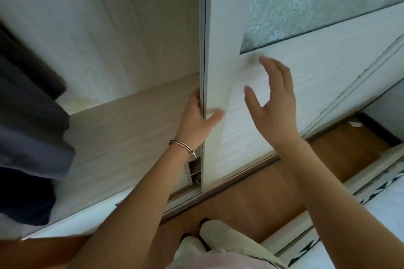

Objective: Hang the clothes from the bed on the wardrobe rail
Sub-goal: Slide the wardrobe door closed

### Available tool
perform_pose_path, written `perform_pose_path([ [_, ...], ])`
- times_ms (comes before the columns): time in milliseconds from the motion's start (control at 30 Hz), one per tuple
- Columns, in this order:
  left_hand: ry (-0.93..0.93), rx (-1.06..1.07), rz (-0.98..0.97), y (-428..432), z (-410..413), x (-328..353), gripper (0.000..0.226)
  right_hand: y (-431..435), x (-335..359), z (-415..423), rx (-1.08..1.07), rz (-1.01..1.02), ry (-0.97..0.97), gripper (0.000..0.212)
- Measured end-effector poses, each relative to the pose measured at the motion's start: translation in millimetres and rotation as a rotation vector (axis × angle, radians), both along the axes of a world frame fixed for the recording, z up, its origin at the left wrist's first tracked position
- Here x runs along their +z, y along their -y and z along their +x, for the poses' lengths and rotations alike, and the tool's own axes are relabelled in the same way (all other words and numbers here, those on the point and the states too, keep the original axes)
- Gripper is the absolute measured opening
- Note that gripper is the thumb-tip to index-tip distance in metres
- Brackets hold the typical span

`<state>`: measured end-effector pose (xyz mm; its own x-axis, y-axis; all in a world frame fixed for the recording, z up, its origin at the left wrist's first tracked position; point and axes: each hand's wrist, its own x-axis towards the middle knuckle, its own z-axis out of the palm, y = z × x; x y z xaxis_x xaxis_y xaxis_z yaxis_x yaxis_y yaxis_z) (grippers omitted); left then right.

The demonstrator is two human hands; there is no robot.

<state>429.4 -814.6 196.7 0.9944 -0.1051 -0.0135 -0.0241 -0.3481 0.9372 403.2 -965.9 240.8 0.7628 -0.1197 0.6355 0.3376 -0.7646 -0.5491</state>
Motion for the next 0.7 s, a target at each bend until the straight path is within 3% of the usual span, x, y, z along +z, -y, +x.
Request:
perform_pose_path([
  [100, 0.017, 0.034, -0.01, 6.6, 10.0, 6.6, 0.053, -8.6, 30.4, 16.7, 0.075, -0.016, 0.159, 0.042],
  [400, -0.007, 0.041, 0.029, -10.9, 1.1, 12.0, 0.052, -44.6, 33.1, 21.8, 0.175, 0.178, 0.284, 0.04],
  [700, -0.109, 0.141, -0.026, -101.6, -38.7, 10.1, 0.027, -108.1, 34.5, 14.1, 0.452, 0.018, 0.464, 0.034],
])
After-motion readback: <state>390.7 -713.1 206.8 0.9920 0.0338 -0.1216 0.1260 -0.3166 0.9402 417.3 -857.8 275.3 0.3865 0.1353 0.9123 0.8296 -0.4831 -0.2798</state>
